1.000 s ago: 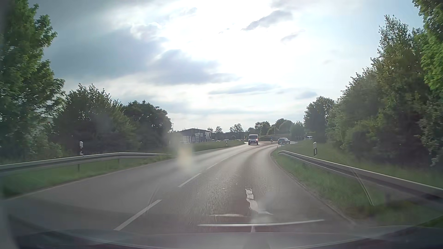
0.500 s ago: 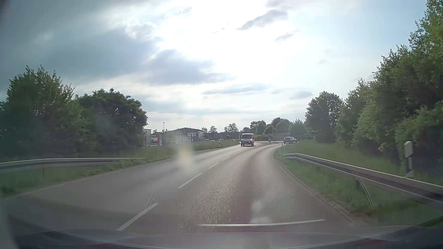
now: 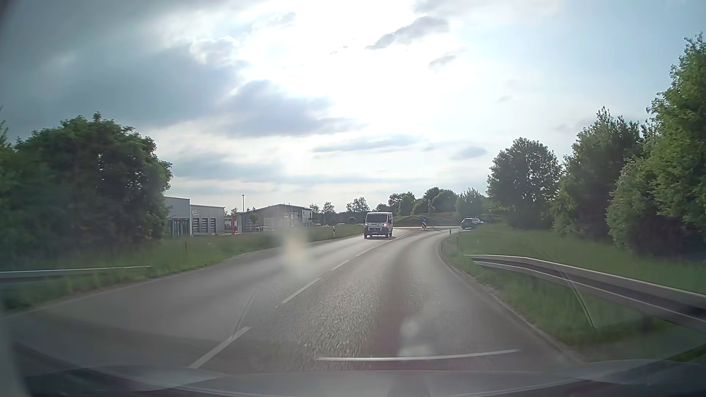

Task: Follow the waypoints while adhering to traffic rules and regulations

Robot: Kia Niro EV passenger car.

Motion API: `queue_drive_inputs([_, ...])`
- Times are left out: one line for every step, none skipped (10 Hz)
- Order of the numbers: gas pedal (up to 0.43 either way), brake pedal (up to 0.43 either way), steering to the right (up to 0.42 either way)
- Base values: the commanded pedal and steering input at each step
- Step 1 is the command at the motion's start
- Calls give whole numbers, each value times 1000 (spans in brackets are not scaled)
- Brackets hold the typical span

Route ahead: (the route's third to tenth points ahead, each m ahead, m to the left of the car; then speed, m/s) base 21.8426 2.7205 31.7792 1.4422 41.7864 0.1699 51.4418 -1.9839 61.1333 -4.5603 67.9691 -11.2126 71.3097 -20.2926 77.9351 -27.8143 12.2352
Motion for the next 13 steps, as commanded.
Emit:
queue_drive_inputs([67,0,22])
queue_drive_inputs([47,0,22])
queue_drive_inputs([47,0,22])
queue_drive_inputs([47,0,23])
queue_drive_inputs([47,0,22])
queue_drive_inputs([59,0,22])
queue_drive_inputs([59,0,22])
queue_drive_inputs([59,0,22])
queue_drive_inputs([59,0,22])
queue_drive_inputs([59,0,23])
queue_drive_inputs([59,0,22])
queue_drive_inputs([59,0,22])
queue_drive_inputs([59,0,23])
